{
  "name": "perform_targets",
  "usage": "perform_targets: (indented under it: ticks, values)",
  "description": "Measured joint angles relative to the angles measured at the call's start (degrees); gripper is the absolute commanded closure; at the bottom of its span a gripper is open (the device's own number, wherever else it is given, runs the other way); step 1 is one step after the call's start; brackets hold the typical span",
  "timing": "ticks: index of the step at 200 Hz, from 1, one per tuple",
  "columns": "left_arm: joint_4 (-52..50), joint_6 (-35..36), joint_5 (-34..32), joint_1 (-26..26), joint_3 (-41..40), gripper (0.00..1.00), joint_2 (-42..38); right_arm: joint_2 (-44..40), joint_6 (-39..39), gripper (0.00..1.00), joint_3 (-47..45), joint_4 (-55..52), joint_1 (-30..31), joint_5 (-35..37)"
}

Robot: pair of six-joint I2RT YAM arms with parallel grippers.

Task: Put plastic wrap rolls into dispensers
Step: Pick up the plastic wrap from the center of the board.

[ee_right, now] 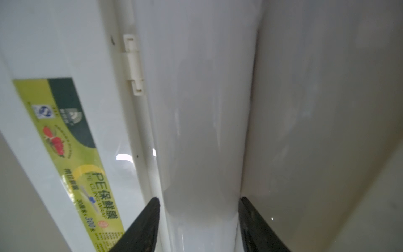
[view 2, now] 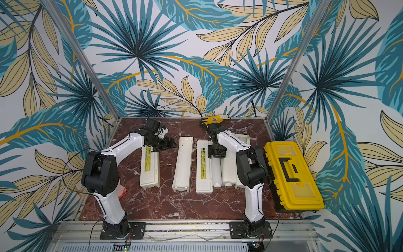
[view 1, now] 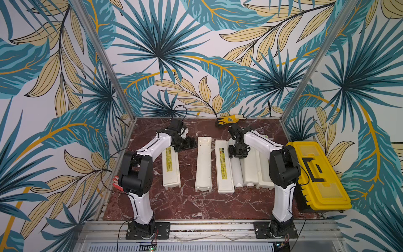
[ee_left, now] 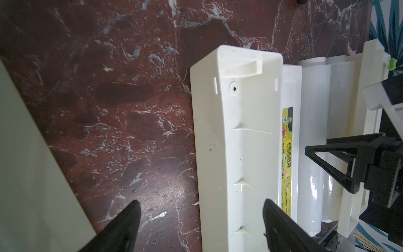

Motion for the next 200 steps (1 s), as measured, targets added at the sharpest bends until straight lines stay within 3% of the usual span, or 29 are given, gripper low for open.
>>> perform_targets:
  ticks: [66,106,173,200]
  values:
    - [0.0,-0.3,1.1,0.0,0.0,0.12,0.0,2.8,-1.0,0.38,1.2,-0.2,-0.1,-0.7]
    - [0.0,-0.7,1.2,0.0,-0.2,0.12,0.0,3.5,-3.3,0.47,1.5,0.3,-0.3,-2.4]
    - [-0.2,-1.8,1.4,-0.3,-2.0,0.15,0.0,3.5,-4.1,0.54,1.6,0.6,-0.5,-1.5]
    - [-0.2,-2.2,1.4,-1.7,-2.5,0.15,0.0,3.8,-3.1,0.42,1.9,1.0,-0.6,0.0]
